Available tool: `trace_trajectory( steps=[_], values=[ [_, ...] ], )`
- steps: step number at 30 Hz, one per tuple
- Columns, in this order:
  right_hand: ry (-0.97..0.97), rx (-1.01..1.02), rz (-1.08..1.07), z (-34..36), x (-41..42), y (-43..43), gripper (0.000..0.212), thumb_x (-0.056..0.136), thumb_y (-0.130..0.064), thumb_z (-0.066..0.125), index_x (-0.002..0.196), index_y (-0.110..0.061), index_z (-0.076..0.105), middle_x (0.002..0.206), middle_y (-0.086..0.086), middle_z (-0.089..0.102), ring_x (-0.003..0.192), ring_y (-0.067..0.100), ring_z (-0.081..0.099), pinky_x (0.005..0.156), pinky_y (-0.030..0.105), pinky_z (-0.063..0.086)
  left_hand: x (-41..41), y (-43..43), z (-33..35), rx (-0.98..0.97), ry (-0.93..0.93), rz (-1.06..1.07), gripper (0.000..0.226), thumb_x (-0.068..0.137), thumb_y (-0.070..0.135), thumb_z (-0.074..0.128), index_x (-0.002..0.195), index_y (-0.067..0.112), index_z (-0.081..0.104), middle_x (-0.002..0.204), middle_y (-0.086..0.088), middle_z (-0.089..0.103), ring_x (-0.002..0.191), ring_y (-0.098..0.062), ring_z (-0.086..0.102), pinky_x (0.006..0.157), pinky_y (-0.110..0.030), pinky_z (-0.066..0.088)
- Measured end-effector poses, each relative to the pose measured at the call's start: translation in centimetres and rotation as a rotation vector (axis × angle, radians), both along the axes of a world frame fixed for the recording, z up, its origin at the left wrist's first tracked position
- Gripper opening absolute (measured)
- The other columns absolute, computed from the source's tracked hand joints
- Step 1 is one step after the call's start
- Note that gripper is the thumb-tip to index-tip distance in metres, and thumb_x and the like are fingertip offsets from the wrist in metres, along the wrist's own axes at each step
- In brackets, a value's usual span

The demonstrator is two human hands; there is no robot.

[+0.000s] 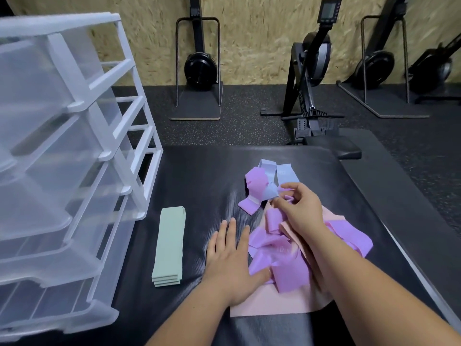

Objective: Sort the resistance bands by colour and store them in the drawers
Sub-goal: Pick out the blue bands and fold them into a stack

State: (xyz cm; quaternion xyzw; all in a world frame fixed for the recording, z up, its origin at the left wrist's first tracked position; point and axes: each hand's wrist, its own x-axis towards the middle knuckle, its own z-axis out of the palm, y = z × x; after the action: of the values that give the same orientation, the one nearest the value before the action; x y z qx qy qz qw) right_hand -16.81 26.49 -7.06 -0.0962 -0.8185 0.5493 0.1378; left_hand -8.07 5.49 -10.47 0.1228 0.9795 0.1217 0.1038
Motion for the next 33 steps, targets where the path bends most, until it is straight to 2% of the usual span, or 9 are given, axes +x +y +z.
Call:
trace_trajectory(
  steps=[4, 9, 13, 16, 20, 24, 28, 30, 33],
  values=[
    [-0.057, 0.068, 0.066, 1.9, 0.5, 0.4, 0.007, 0.088, -0.025, 0.078, 0.092, -0.03, 0.079, 0.082, -0.012, 0.079, 0.084, 0.01, 0.073, 0.081, 0.026, 0.053, -0.1, 0.0, 0.1, 0.013, -0.02, 0.004, 0.126, 0.077, 0.096, 0.041, 0.167, 0.029, -0.016, 0.169, -0.002, -0.037, 0.152, -0.021, -0.042, 0.128, -0.046, -0.018],
    [-0.009, 0.292, -0.019, 6.2, 2.8, 0.1, 0.01, 0.089, -0.027, 0.074, 0.089, -0.036, 0.077, 0.078, -0.023, 0.074, 0.08, -0.009, 0.067, 0.071, 0.006, 0.041, -0.2, -0.3, 1.3, 0.09, -0.077, 0.001, 0.119, 0.082, 0.092, 0.043, 0.168, 0.03, -0.01, 0.171, -0.002, -0.033, 0.154, -0.02, -0.038, 0.128, -0.045, -0.016],
    [0.13, 0.419, -0.028, 11.5, 5.2, 0.8, 0.015, 0.089, -0.022, 0.072, 0.093, -0.036, 0.078, 0.082, -0.02, 0.074, 0.083, 0.001, 0.069, 0.078, 0.021, 0.051, 0.0, -1.1, 3.3, 0.202, -0.155, 0.0, 0.115, 0.084, 0.09, 0.047, 0.169, 0.031, -0.004, 0.174, -0.001, -0.025, 0.157, -0.017, -0.031, 0.13, -0.042, -0.013],
    [0.205, 0.373, 0.006, 15.6, 6.8, 1.2, 0.027, 0.091, -0.01, 0.067, 0.095, -0.034, 0.079, 0.082, -0.013, 0.074, 0.077, 0.008, 0.066, 0.07, 0.011, 0.047, 0.5, -1.4, 5.1, 0.403, -0.206, 0.086, 0.112, 0.086, 0.085, 0.053, 0.169, 0.031, 0.001, 0.177, -0.002, -0.008, 0.163, -0.02, -0.013, 0.132, -0.044, 0.002],
    [0.266, 0.361, -0.03, 19.6, 8.6, 1.4, 0.029, 0.093, -0.012, 0.065, 0.088, -0.037, 0.079, 0.087, -0.011, 0.078, 0.081, 0.01, 0.069, 0.074, 0.022, 0.051, 2.8, -1.5, 7.8, 0.57, -0.102, 0.116, 0.095, 0.094, 0.069, 0.061, 0.167, 0.028, 0.016, 0.171, -0.001, 0.016, 0.158, -0.02, 0.015, 0.126, -0.039, 0.023],
    [0.344, 0.268, -0.064, 22.6, 10.8, 0.8, 0.028, 0.093, -0.013, 0.066, 0.088, -0.036, 0.08, 0.087, -0.022, 0.077, 0.081, 0.0, 0.07, 0.083, 0.028, 0.058, 4.7, -2.1, 11.0, 0.6, 0.012, 0.094, 0.081, 0.096, 0.059, 0.064, 0.163, 0.028, 0.029, 0.162, 0.001, 0.032, 0.15, -0.02, 0.028, 0.119, -0.037, 0.033],
    [0.394, 0.302, -0.001, 24.7, 13.4, 0.2, 0.03, 0.094, -0.012, 0.065, 0.091, -0.038, 0.08, 0.087, -0.016, 0.077, 0.08, 0.013, 0.071, 0.08, 0.033, 0.059, 5.8, -2.6, 15.1, 0.667, 0.162, 0.087, 0.067, 0.096, 0.049, 0.069, 0.155, 0.032, 0.042, 0.152, 0.004, 0.044, 0.141, -0.017, 0.042, 0.11, -0.032, 0.038],
    [0.421, 0.361, 0.044, 25.5, 14.8, -0.2, 0.032, 0.093, -0.01, 0.065, 0.09, -0.038, 0.08, 0.085, -0.013, 0.077, 0.075, 0.016, 0.069, 0.074, 0.032, 0.058, 6.3, -2.3, 17.5, 0.736, 0.223, 0.096, 0.061, 0.096, 0.048, 0.069, 0.151, 0.032, 0.048, 0.148, 0.005, 0.049, 0.138, -0.015, 0.047, 0.111, -0.035, 0.041],
    [0.441, 0.373, 0.109, 26.6, 16.8, -1.0, 0.03, 0.09, -0.008, 0.067, 0.088, -0.035, 0.081, 0.078, -0.014, 0.076, 0.066, 0.002, 0.062, 0.066, 0.022, 0.051, 7.3, -1.5, 20.9, 0.858, 0.297, 0.075, 0.051, 0.099, 0.045, 0.068, 0.146, 0.031, 0.055, 0.139, 0.007, 0.059, 0.128, -0.011, 0.056, 0.111, -0.037, 0.046]
  ],
)
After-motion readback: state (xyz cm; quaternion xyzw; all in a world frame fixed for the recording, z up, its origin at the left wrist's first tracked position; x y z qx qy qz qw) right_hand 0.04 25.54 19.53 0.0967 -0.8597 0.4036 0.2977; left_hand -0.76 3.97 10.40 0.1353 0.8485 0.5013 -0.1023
